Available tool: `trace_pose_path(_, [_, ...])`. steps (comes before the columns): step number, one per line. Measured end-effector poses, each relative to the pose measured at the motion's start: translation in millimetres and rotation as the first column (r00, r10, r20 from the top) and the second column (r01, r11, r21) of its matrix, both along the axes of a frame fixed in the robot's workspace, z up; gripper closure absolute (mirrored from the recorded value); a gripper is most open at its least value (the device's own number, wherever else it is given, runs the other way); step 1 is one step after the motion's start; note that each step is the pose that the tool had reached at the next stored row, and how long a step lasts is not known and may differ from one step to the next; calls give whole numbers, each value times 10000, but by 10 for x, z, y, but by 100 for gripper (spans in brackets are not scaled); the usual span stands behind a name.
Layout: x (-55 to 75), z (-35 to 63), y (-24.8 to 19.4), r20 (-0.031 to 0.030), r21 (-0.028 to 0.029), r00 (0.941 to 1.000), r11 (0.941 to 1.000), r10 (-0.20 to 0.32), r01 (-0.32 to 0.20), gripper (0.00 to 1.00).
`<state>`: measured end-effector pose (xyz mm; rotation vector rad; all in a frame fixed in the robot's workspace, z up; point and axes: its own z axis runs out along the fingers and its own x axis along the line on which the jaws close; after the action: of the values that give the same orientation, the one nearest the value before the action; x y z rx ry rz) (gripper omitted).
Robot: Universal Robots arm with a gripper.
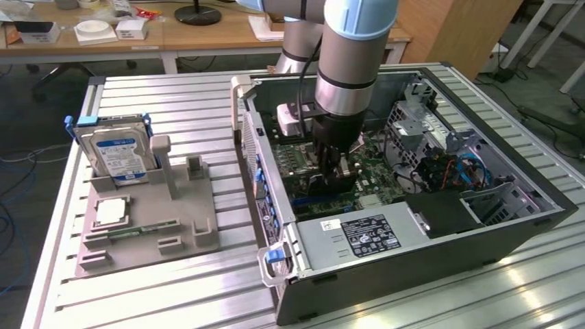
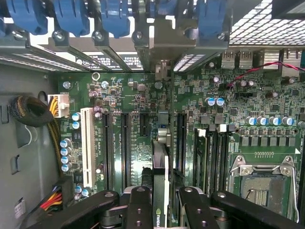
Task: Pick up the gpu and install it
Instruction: 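Insert the gpu into the slot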
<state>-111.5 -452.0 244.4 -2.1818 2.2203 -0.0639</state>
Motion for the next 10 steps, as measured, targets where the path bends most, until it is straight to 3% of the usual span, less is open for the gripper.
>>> trace_pose_path(10, [0,-2,0,2,2,10000,10000,-1,1,74])
